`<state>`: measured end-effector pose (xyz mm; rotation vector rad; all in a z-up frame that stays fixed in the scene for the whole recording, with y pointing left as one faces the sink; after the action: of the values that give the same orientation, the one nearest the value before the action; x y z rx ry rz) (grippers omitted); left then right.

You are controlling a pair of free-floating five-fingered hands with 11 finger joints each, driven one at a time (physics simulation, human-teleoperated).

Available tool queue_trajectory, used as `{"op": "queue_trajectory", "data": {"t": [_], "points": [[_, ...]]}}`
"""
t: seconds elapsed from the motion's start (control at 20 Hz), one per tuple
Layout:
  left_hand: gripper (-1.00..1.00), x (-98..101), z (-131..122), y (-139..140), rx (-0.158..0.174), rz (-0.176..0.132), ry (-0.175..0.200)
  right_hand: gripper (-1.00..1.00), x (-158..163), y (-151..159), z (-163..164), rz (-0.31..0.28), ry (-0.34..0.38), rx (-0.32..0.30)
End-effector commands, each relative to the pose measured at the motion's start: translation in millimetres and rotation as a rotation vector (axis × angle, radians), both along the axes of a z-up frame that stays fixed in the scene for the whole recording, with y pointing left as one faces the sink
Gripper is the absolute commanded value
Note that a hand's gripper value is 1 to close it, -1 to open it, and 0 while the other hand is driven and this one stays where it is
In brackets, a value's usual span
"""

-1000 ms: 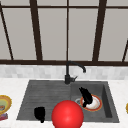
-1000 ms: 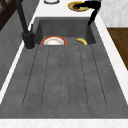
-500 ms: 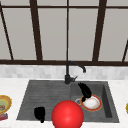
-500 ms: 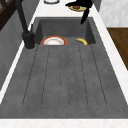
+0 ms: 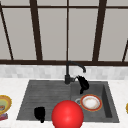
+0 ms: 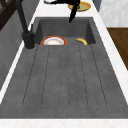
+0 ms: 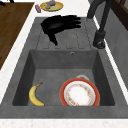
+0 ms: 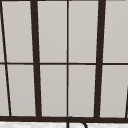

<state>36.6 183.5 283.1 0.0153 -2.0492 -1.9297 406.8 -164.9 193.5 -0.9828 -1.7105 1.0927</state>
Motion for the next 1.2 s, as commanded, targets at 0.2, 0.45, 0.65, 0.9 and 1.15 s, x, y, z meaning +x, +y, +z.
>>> {"op": "queue_trajectory", "data": {"t": [0.2, 0.45, 0.65, 0.9, 1.15], "points": [[0.0, 0.0, 0, 0, 0.0, 0.0, 0.0, -1.0, 60, 22, 1, -0.045, 0.007, -0.008], [0.0, 0.0, 0, 0, 0.0, 0.0, 0.0, -1.0, 97, 23, 0, -0.047, 0.012, -0.092], [0.0, 0.0, 0, 0, 0.0, 0.0, 0.0, -1.0, 114, 17, 2, -0.008, 0.082, -0.158], [0.0, 0.0, 0, 0, 0.0, 0.0, 0.0, -1.0, 132, 17, 2, 0.005, 0.175, -0.247], [0.0, 0.0, 0, 0, 0.0, 0.0, 0.0, -1.0, 168, 22, -7, 0.004, 0.187, -0.275]]}}
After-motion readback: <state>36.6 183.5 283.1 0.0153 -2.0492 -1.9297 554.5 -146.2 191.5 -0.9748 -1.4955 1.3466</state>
